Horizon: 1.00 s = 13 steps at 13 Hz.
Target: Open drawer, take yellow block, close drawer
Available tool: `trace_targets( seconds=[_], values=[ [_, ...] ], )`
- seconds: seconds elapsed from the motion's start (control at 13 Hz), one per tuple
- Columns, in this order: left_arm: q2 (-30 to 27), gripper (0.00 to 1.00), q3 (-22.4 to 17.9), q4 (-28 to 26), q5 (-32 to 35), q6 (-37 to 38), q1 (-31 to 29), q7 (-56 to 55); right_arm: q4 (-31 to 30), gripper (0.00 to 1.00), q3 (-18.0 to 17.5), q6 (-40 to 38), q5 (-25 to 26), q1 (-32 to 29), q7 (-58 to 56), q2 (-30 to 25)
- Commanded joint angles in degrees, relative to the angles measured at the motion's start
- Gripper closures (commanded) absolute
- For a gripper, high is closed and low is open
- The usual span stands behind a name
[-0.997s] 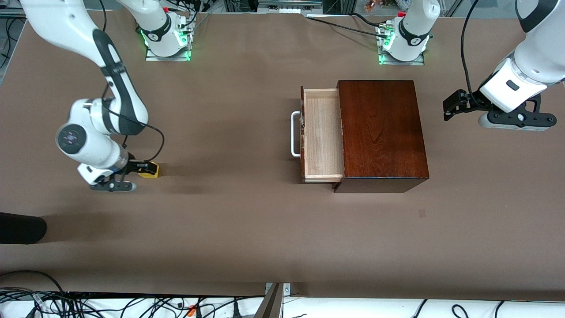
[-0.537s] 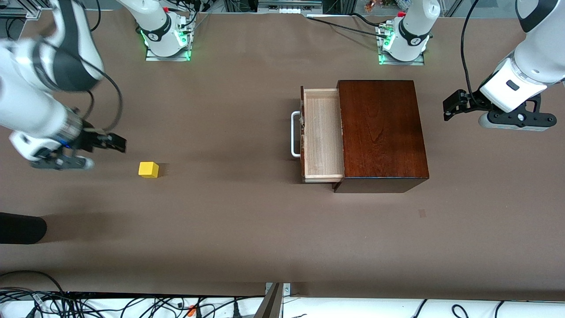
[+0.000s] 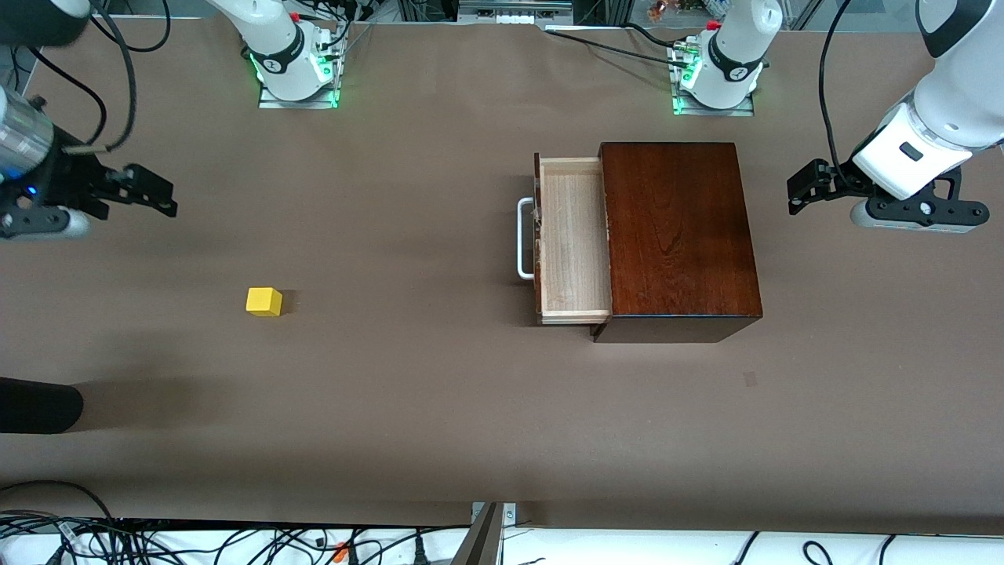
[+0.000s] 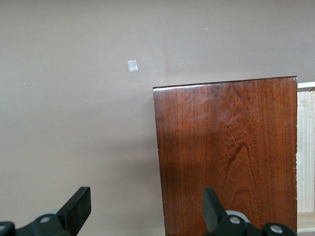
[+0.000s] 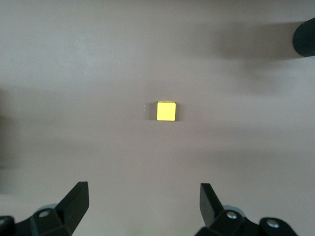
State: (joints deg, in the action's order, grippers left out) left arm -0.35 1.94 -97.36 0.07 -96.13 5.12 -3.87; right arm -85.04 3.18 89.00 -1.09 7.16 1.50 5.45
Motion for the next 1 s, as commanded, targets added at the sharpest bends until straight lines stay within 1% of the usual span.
trace_targets(
  seconds=[0.0, 0.38, 0.46, 0.92],
  values=[
    [-0.7, 0.0, 0.3, 0.1, 0.9, 0.4, -0.3, 0.2, 0.3, 0.0, 0.2, -0.5, -1.1, -0.4, -1.7, 0.0],
    [-0.8, 0.0, 0.3, 0.1, 1.0, 0.8, -0.4, 1.1, 0.5, 0.0, -0.3, -1.0, -0.5, 0.0, -1.1, 0.8],
    [-0.8, 0.0, 0.3, 0.1, 0.9, 1.9, -0.4, 1.1, 0.6, 0.0, -0.5, -0.8, -0.5, 0.1, -0.7, 0.8],
    [0.1, 0.0, 0.3, 1.5, 1.2, 2.7, -0.3, 1.0, 0.5, 0.0, 0.0, 0.1, -0.5, -0.1, -1.1, 1.0]
  ],
)
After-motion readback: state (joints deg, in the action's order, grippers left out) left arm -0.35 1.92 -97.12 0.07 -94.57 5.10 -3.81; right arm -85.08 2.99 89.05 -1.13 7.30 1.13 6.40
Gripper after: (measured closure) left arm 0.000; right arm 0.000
